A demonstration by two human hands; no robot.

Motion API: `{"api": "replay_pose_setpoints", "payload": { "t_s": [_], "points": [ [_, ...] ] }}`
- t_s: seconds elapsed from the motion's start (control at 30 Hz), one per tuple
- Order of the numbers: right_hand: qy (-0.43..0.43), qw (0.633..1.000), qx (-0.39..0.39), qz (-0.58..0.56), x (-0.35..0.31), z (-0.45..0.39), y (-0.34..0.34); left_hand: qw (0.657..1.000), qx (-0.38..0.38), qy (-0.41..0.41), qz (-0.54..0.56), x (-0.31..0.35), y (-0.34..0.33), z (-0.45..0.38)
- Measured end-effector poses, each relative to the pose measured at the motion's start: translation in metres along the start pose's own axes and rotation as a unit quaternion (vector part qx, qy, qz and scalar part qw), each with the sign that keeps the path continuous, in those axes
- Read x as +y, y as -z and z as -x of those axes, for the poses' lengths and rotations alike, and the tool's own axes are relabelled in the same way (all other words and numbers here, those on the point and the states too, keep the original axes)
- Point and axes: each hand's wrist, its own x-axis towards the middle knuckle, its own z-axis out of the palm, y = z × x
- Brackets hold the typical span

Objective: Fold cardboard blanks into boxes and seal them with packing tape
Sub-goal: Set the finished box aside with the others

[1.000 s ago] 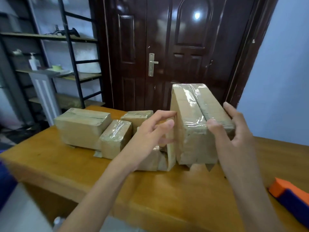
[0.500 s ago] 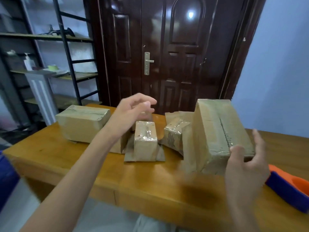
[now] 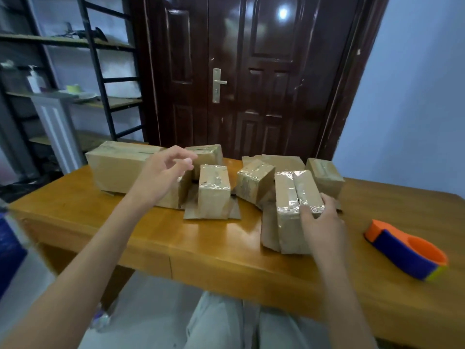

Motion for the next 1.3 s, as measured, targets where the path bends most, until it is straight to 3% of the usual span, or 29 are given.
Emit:
{"api": "replay_pose_setpoints", "payload": {
  "t_s": [0.1, 0.17, 0.23, 0.37, 0.47, 0.63, 0.8, 0.87, 0.97, 1.13, 1.3],
  "points": [
    [0.009, 0.997, -0.006, 0.078, -0.01, -0.003, 0.01, 1.0, 0.002, 0.004, -0.028, -0.004, 0.01, 0.005],
    [0.086, 0.985, 0.041, 0.141, -0.028, 0.002, 0.01, 0.999, 0.014, 0.01, -0.046, -0.004, 0.02, 0.008],
    [0.185, 0.97, 0.038, 0.153, -0.058, 0.005, 0.0, 0.997, 0.031, 0.023, -0.064, -0.007, 0.033, 0.007],
    [0.318, 0.929, -0.069, 0.174, -0.127, -0.006, -0.053, 0.992, 0.057, 0.047, -0.1, -0.019, 0.066, -0.003],
    [0.351, 0.905, -0.16, 0.182, -0.166, -0.018, -0.1, 0.981, 0.109, 0.087, -0.137, -0.04, 0.096, -0.012],
    [0.415, 0.847, -0.229, 0.242, -0.214, -0.025, -0.172, 0.944, 0.158, 0.194, -0.213, -0.114, 0.152, -0.029],
    [0.378, 0.832, -0.28, 0.295, -0.246, -0.03, -0.238, 0.936, 0.11, 0.203, -0.266, -0.174, 0.176, -0.033],
    [0.373, 0.807, -0.301, 0.344, -0.247, -0.034, -0.259, 0.922, 0.033, 0.121, -0.367, -0.183, 0.185, -0.042],
    [0.387, 0.784, -0.301, 0.38, -0.24, -0.047, -0.279, 0.87, -0.117, 0.01, -0.478, -0.18, 0.195, -0.075],
    [0.383, 0.758, -0.372, 0.375, -0.229, -0.079, -0.286, 0.842, -0.221, 0.079, -0.485, -0.164, 0.185, -0.137],
    [0.386, 0.74, -0.399, 0.38, -0.229, -0.092, -0.276, 0.796, -0.276, 0.159, -0.514, -0.164, 0.173, -0.151]
  ]
}}
